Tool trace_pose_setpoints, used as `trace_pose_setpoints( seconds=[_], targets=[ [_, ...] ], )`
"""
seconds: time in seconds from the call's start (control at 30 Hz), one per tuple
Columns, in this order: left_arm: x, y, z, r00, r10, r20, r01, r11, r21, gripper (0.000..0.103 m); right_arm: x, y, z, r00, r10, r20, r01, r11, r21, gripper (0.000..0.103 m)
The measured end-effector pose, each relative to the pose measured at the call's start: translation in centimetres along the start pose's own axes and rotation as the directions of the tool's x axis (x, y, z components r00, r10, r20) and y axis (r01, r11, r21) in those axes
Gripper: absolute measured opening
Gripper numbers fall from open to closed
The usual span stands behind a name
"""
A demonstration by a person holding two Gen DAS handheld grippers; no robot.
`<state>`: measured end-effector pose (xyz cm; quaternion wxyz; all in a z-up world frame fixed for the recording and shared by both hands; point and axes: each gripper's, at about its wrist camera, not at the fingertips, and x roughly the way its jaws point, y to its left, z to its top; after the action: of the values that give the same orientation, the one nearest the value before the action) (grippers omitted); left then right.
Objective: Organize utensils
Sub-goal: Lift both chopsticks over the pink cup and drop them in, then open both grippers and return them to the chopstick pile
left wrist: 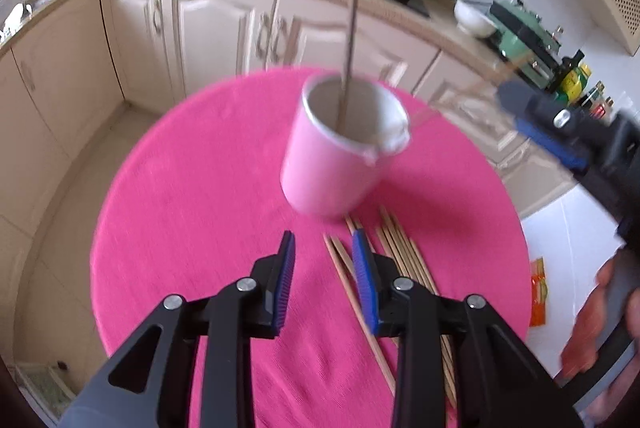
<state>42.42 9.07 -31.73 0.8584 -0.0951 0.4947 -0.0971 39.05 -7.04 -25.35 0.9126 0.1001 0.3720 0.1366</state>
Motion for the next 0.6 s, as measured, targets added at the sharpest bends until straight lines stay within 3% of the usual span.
trace_pose_setpoints(
  seconds=[0.13, 0.27, 0.43, 0.6],
  targets=[
    [1.7, -1.2, -1.8, 0.996, 0.009, -0.086, -0.011, 1.000, -0.018, 0.029, -1.7, -1.8, -1.0, 1.000, -0.026, -0.017, 0.025, 0.999, -0.031, 0.049],
    [3.5, -2.5, -3.4, 0.984, 0.017, -0.178, -0.019, 1.000, -0.008, 0.029, -1.7, -4.8, -2.8, 0.992, -0.068, -0.105, 0.066, 0.998, -0.023, 0.049],
    [5.8, -4.0, -5.2, 0.957, 0.063, -0.283, -0.062, 0.998, 0.011, 0.029, -0.5, -7.6, -5.7, 0.961, -0.102, -0.255, 0.104, 0.995, -0.006, 0.049],
    [7.5, -4.2, -6.3, 0.926, 0.113, -0.361, -0.113, 0.993, 0.022, 0.029, 0.2, -8.7, -7.7, 0.938, -0.095, -0.334, 0.101, 0.995, 0.001, 0.049]
  ],
)
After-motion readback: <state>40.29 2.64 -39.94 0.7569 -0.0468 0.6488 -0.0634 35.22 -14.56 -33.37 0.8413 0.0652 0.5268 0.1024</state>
